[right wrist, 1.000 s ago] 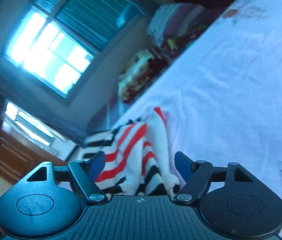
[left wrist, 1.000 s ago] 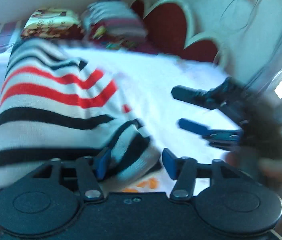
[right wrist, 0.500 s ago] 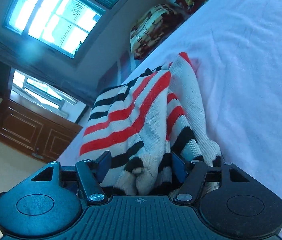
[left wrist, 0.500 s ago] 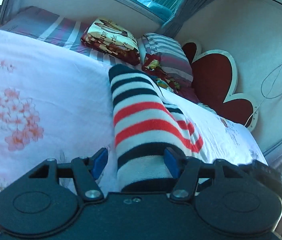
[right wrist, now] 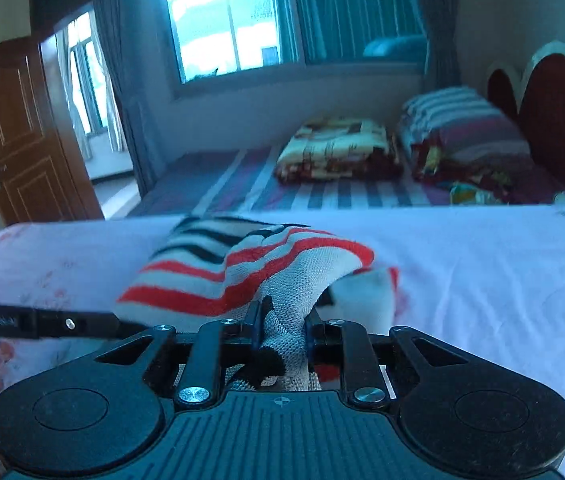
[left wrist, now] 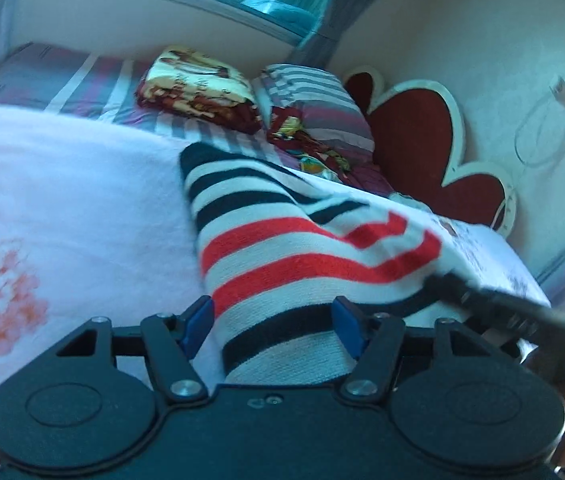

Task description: Fold small clothes

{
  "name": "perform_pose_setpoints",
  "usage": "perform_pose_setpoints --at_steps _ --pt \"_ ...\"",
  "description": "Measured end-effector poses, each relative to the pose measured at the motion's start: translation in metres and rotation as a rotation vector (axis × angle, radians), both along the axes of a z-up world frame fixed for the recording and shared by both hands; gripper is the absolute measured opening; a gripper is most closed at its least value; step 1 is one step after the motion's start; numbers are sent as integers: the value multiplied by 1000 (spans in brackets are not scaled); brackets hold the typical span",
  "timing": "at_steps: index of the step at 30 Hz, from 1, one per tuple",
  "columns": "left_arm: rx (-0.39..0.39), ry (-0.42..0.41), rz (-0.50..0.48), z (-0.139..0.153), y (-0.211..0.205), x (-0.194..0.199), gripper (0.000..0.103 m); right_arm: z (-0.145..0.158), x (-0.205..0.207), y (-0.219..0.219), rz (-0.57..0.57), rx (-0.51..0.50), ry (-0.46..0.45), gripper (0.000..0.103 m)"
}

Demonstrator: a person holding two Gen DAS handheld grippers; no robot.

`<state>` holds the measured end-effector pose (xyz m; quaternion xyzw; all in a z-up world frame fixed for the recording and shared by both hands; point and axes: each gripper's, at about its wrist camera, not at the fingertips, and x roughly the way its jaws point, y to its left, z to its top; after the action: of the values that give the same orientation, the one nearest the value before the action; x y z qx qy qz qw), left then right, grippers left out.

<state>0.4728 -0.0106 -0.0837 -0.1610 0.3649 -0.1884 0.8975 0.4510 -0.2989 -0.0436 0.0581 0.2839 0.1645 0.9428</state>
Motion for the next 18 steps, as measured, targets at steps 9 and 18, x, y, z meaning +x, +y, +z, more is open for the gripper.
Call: perform_pose_setpoints --at_steps 9,18 --pt "139 8 -65 -3 -23 11 66 -36 13 -50 -66 238 176 32" --pt "32 83 -105 -12 -2 22 68 -43 76 -93 -114 489 299 17"
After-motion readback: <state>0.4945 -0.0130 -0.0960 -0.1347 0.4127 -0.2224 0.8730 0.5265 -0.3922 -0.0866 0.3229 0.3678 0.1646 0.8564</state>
